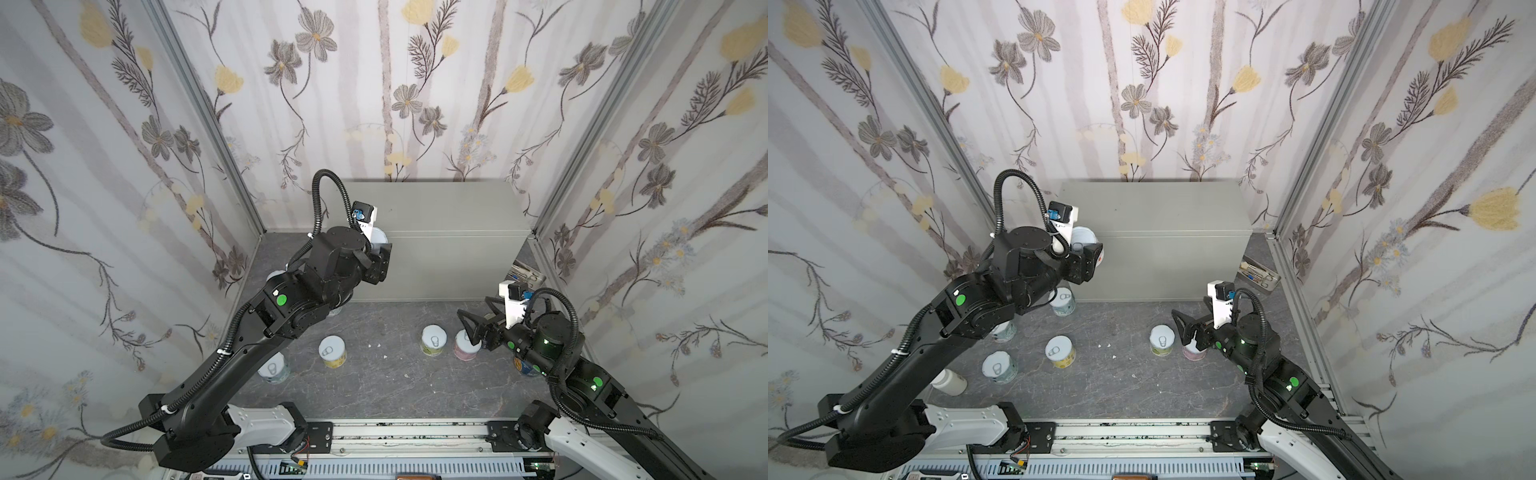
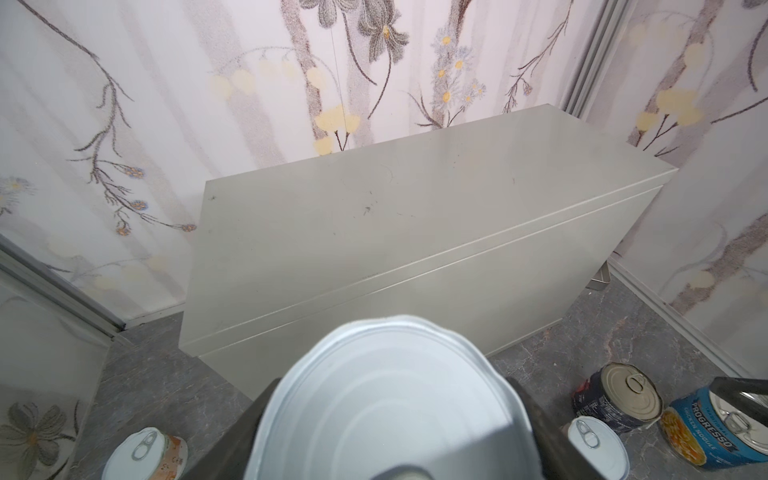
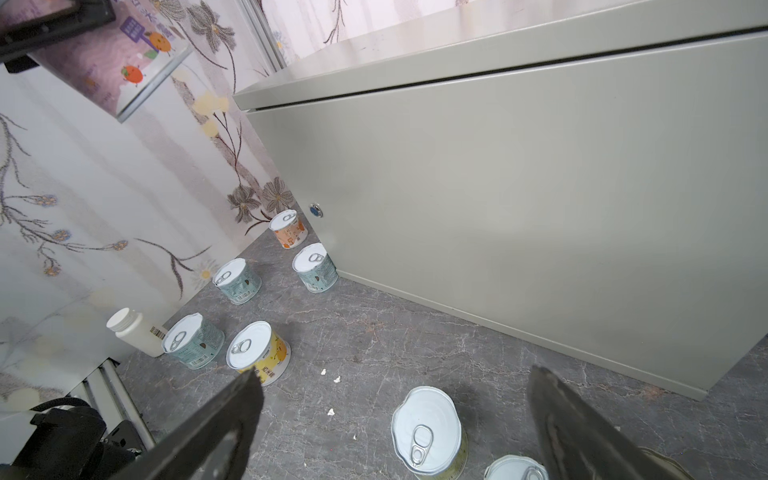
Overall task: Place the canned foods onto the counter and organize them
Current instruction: 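Lift the pink can toward the cabinet top while the right gripper shifts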
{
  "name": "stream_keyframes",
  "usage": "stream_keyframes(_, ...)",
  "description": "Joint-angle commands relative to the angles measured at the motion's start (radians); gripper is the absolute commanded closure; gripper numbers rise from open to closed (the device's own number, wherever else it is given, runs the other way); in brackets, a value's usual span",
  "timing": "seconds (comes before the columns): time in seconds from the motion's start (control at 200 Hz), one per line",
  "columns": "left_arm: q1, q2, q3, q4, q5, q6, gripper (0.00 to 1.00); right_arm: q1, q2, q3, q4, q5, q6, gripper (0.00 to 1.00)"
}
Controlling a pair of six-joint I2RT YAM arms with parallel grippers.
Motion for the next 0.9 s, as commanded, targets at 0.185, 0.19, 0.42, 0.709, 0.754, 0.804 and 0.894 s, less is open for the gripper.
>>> stream_keyframes(0.185, 0.046, 0.155, 0.180, -0.028, -0.040, 0.065, 0.33, 0.025, 0.040, -0.006, 0.052, -0.025, 0.008, 0.00)
stream_keyframes(0.19, 0.046, 0.158, 0.183, -0.029, -0.041, 0.066, 0.33, 0.025, 0.040, -0.005, 0.053, -0.025, 0.008, 0.00)
stream_keyframes(0.42, 0.111, 0.281, 0.339, -0.048, -0.040, 0.109, 0.33, 0.056, 0.064, -0.004, 0.052, -0.014, 0.009, 0.00)
stream_keyframes(0.709, 0.205, 0.514, 0.652, -0.109, -0.080, 0.151, 0.34, 0.099, 0.104, -0.001, 0.052, 0.026, 0.005, 0.00)
stream_keyframes(0.754, 0.214, 0.539, 0.683, -0.108, -0.096, 0.152, 0.34, 0.133, 0.111, -0.010, 0.062, 0.025, 0.008, 0.00)
stream_keyframes(0.804, 0.224, 0.570, 0.712, -0.109, -0.106, 0.152, 0.34, 0.142, 0.124, -0.018, 0.073, 0.022, 0.009, 0.00)
stream_keyframes(0.894, 0.242, 0.615, 0.750, -0.109, -0.104, 0.146, 0.34, 0.158, 0.150, -0.025, 0.080, 0.022, 0.006, 0.00)
